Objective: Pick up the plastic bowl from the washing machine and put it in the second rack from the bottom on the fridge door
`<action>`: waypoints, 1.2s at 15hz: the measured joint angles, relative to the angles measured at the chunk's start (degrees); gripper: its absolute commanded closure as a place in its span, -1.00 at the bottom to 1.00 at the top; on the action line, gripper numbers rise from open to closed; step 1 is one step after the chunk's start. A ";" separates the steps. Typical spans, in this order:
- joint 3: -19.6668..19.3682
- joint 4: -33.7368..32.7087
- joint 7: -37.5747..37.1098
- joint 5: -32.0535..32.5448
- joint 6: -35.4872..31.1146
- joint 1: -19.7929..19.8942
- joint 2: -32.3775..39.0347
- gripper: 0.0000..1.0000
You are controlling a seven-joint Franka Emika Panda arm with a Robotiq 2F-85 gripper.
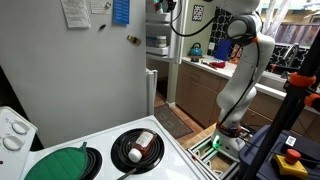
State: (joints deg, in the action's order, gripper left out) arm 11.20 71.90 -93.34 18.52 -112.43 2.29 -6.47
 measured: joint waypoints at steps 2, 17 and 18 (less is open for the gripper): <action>0.00 -0.08 4.03 -0.07 -0.11 -0.09 -0.43 -1.00; -2.47 8.64 29.54 -5.77 1.98 -0.14 -9.19 -1.00; -2.91 10.63 30.53 -6.87 0.45 -0.18 -10.33 -1.00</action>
State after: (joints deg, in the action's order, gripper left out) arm 8.30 82.54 -62.81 11.65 -111.98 2.11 -16.79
